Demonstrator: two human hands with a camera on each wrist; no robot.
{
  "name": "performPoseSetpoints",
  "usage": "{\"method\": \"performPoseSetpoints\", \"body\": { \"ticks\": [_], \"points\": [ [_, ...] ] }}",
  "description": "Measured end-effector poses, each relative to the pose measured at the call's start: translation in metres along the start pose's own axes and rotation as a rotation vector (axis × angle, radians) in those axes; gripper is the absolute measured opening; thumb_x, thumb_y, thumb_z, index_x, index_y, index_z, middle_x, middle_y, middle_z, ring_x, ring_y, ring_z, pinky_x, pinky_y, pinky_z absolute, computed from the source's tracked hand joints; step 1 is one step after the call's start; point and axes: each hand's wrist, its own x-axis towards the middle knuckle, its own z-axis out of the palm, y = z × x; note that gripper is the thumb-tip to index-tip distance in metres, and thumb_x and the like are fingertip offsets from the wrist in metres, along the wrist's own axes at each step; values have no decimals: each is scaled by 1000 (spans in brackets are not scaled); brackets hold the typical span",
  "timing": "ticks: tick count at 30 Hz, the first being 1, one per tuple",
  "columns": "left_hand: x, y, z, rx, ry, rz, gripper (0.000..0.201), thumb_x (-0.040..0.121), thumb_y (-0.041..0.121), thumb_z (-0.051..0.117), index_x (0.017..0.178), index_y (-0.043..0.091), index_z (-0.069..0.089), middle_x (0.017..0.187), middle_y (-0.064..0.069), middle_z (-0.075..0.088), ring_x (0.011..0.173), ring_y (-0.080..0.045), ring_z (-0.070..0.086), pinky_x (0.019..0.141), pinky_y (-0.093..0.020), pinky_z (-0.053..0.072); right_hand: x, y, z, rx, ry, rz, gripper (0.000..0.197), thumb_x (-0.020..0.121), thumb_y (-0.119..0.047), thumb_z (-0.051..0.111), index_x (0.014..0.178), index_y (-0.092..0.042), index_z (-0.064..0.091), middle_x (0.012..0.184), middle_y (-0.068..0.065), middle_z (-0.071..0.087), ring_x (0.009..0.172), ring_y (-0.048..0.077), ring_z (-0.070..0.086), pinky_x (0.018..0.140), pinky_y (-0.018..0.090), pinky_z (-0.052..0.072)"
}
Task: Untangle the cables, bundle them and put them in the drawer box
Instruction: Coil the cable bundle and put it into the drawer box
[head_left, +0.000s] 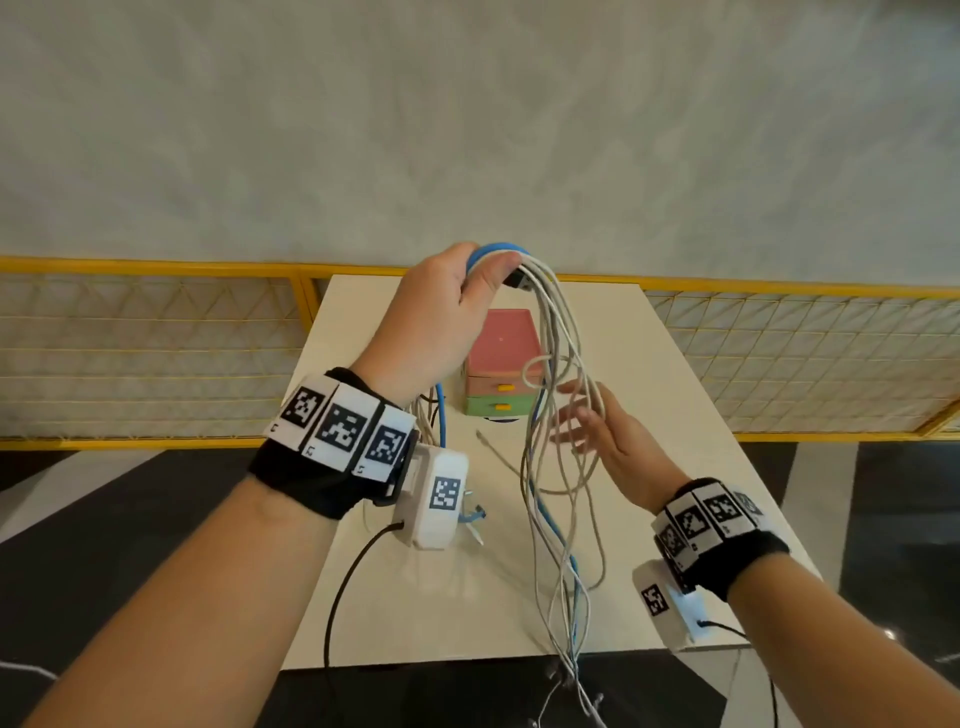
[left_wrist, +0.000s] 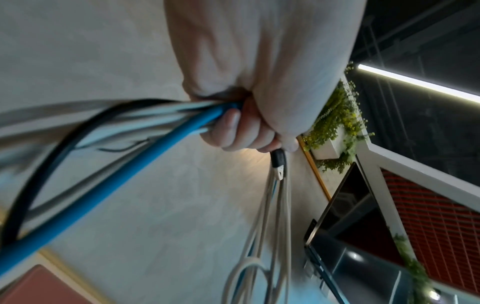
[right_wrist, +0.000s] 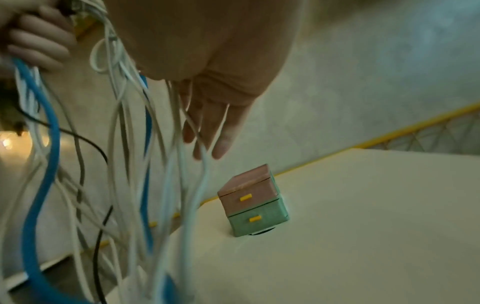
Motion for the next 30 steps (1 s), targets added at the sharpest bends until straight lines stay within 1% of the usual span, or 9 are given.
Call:
{"method": "performPoseSetpoints", "body": {
  "ticks": [7,11,13,16,19,21,23,26,30],
  "points": [
    [1,-4,17,87,-1,-104,40,100,41,45,85,7,59,62,1,47,57,-14,45,54,-28,31,15,-10,-5,66,320,-35,17,93,-20,57,108,-25,64,103,-3,68,95,14,66,78,34,57],
    [2,-1,27,130,38,-171,36,101,41,45,78,14,53,61,4,45,56,-11,44,53,-26,31,26,-23,-25,100,220,-66,20,93,-14,56,111,-16,66,100,6,69,77,17,69,67,30,57],
    [4,0,28,126,74,-222,36,101,40,45,72,19,48,60,5,42,54,-11,41,51,-29,30,29,-24,-37,86,120,-129,24,94,-9,54,115,-13,65,98,9,67,73,18,68,70,29,58],
    [6,-1,26,106,181,-271,40,101,40,45,78,8,54,59,5,41,53,-11,40,54,-31,29,30,-13,-49,11,48,-198,35,96,0,47,125,-15,58,99,6,65,81,17,67,76,23,57],
    [8,2,21,126,271,-259,36,101,37,45,81,8,52,61,5,43,59,-15,42,56,-29,27,34,14,-54,-220,75,-34,42,94,7,40,127,-11,57,98,7,67,76,21,67,75,30,57],
    [9,7,19,134,312,-221,34,101,35,46,78,10,49,61,-4,44,64,-19,42,60,-29,28,39,32,-56,-528,-56,142,40,89,7,40,122,-7,58,98,9,67,73,25,67,77,38,56],
    [11,11,18,143,319,-191,35,101,35,47,76,11,48,61,-11,41,60,-18,39,60,-30,26,42,41,-54,-780,-163,247,39,88,3,38,122,-9,56,104,11,66,85,29,66,82,40,54],
    [12,15,21,163,249,-170,39,101,38,45,79,7,52,58,4,38,53,-10,38,53,-30,25,49,38,-52,-892,-149,226,38,94,-2,36,126,-13,53,118,12,63,102,32,61,87,37,49],
    [16,13,28,190,165,-142,43,101,40,44,92,2,62,62,5,45,54,-8,41,50,-20,31,58,1,-49,-312,102,-21,40,98,-9,40,138,-13,46,139,2,50,130,18,45,104,11,29]
  ]
}}
